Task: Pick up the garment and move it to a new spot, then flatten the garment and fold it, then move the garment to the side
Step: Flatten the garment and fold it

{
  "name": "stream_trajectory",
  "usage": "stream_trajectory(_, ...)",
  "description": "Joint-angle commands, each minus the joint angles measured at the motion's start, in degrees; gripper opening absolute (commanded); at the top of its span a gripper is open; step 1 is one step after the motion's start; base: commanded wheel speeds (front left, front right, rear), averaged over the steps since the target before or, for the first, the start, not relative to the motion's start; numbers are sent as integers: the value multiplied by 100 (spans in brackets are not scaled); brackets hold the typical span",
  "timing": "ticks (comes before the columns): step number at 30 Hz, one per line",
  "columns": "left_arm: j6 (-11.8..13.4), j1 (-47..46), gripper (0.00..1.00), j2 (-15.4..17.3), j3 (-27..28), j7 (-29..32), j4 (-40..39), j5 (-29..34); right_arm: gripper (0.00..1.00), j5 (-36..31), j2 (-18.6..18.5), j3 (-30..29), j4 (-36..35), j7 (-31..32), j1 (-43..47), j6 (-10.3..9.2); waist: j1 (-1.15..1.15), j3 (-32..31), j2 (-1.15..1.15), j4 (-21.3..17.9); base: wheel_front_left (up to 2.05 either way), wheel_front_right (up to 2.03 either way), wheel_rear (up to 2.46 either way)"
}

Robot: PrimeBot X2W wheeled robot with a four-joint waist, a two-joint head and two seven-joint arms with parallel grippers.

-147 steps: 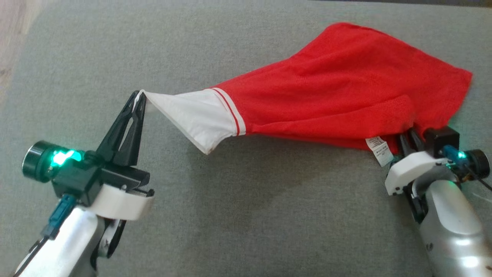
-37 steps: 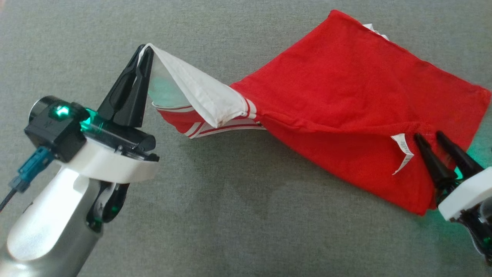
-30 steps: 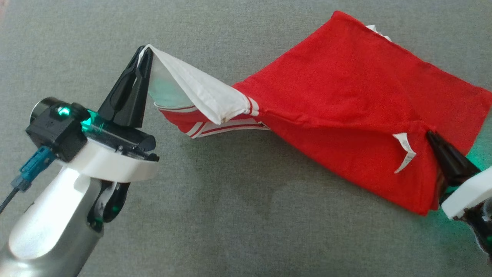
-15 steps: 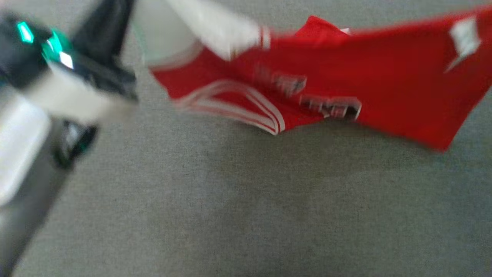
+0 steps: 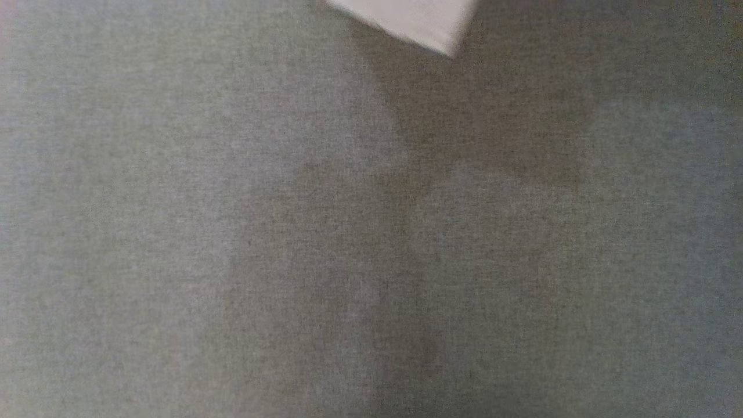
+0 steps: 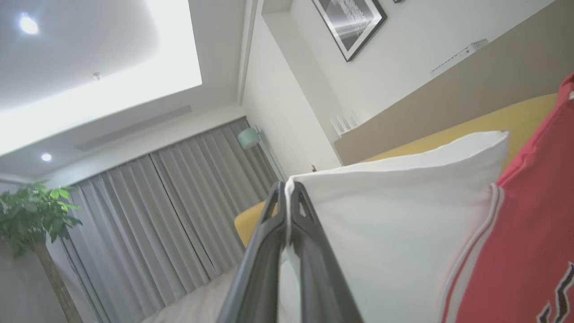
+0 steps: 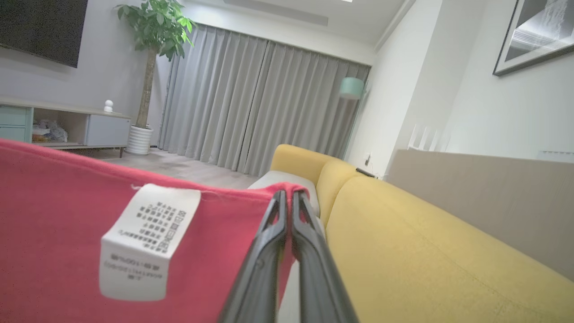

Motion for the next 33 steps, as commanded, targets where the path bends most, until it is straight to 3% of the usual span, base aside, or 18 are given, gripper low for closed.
stream_trajectory(1,-5,-460,0,178,135,-243,95,167,0,-134,-5,8,38,-205,-208,-5,-3,186,0,-32,0,0,0)
stream_trajectory(4,-24,-705,0,106,29,-592,425,323,0,-266,16,145,379,-522,-447,-5,-3,220,0,-32,0,0,0)
stream_trajectory(7,-58,-364,0,170,-134,-792,472,251,0,-147,-72,366,684,-769,-130,-5,-3,203,0,12,0,0,0)
stream_trajectory(14,-18,1574,0,604,-254,-892,-192,-97,0,151,-103,472,926,-1254,1374,-5,-3,-200,0,80,0,0,0)
stream_trajectory(24,708,5551,0,1204,-216,-899,-1949,-556,0,254,172,353,640,-1796,4300,-5,-3,-1216,0,7,0,0,0)
stream_trajectory(28,979,6947,0,1224,-432,-900,-2322,-817,0,72,395,63,421,-1889,5495,-5,-3,-1472,0,-24,0,0,0)
stream_trajectory(33,1269,8041,0,1130,-623,-900,-2534,-965,0,-310,745,-458,-51,-1794,6694,-5,-3,-1604,0,-62,0,0,0)
